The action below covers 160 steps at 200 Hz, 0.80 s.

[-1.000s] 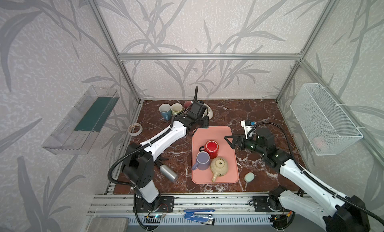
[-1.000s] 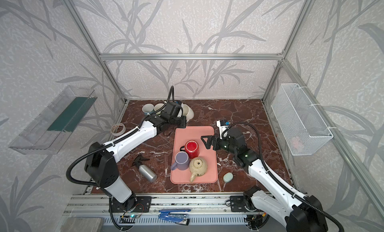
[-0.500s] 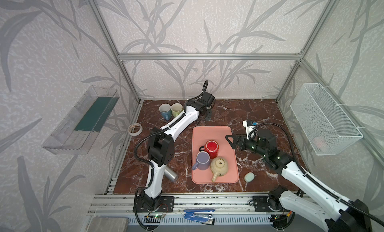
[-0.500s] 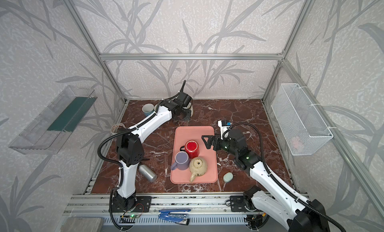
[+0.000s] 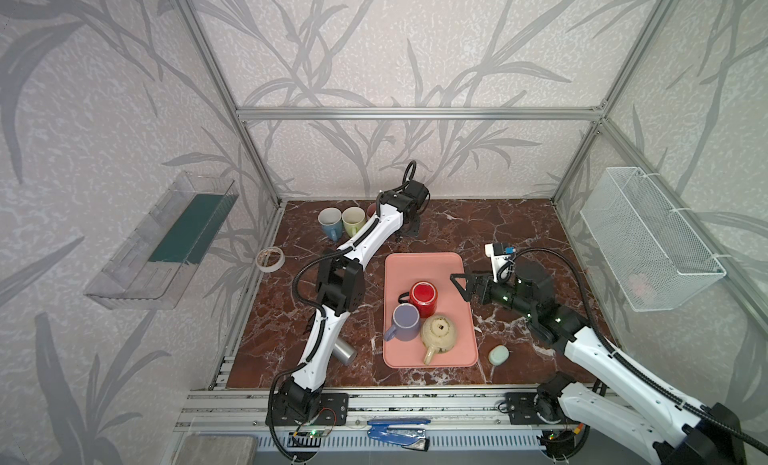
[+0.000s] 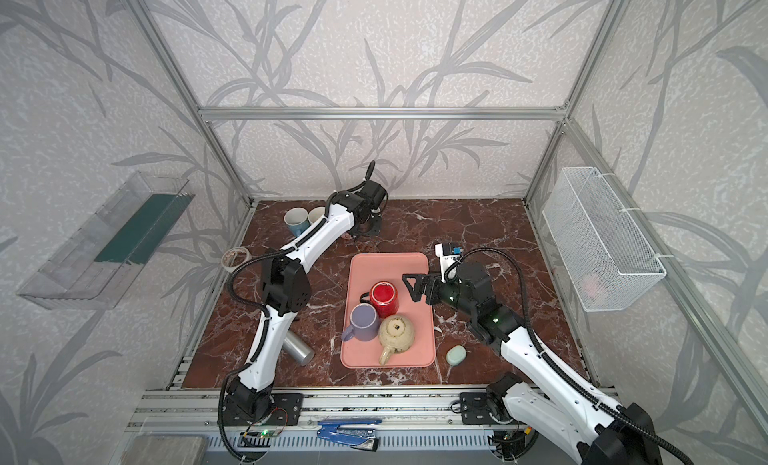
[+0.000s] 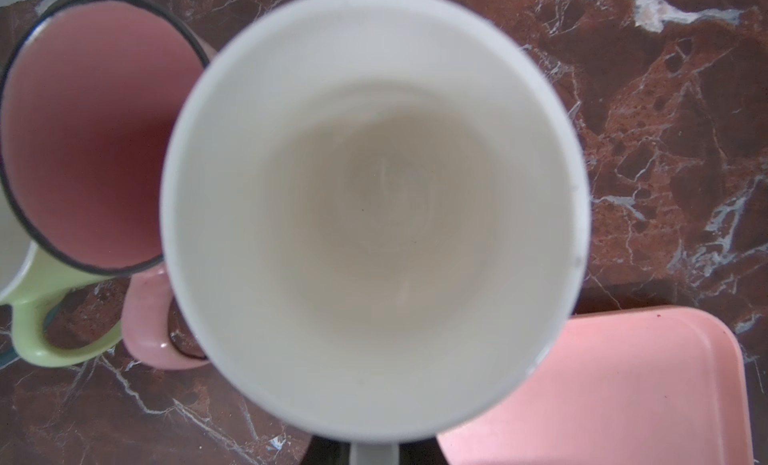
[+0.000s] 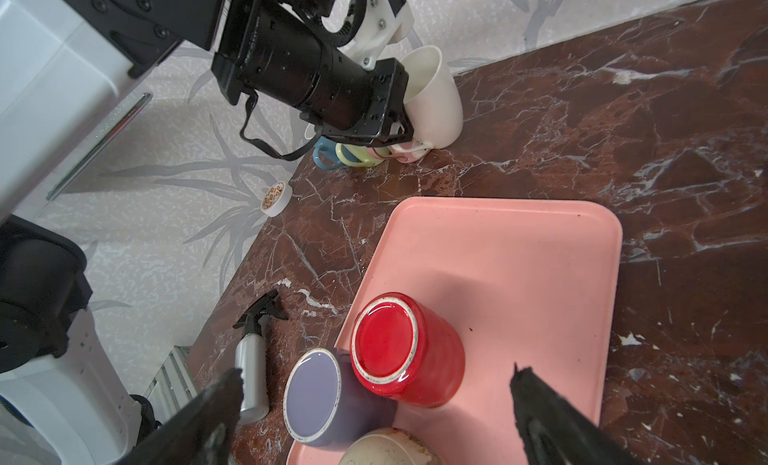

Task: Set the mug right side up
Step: 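Lower the white mug beside the pink ghost mug with the left gripper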

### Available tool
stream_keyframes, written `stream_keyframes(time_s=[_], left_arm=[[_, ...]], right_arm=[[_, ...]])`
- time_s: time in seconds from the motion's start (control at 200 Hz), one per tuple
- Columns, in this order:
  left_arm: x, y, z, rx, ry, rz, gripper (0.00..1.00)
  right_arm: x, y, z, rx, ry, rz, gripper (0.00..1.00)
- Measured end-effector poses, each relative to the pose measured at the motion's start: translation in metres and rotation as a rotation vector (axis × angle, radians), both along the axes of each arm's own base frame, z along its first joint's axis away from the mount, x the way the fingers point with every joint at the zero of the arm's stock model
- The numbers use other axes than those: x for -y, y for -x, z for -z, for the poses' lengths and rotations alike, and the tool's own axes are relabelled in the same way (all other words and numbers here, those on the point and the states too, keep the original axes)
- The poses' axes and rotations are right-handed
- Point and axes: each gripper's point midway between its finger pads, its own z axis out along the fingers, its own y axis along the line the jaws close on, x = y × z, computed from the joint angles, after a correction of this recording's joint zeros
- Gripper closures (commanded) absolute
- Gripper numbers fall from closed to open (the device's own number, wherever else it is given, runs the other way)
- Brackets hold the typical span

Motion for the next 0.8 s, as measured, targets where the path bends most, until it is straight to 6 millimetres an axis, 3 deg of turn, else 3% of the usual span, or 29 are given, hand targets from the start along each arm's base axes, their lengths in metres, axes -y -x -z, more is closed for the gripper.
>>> stream_keyframes(time_s=[0.26, 0.62, 0.8], left_arm=[[-0.001, -0.008, 0.019, -0.027, -0.014, -0.008, 1.0], [-0.006, -0.015, 0.038, -0.051, -0.023, -0.019, 1.0], [-0.005, -0.018, 0.036, -0.044, -0.013, -0.019, 1.0]], right_arm=[[-0.003, 0.0, 0.01, -0.025, 0.013, -0.008, 0.01], [-0.004, 0.0, 0.008, -0.019, 0.009, -0.01, 0.01], [-0.004, 0.0, 0.008, -0.019, 0.01, -0.01, 0.01]])
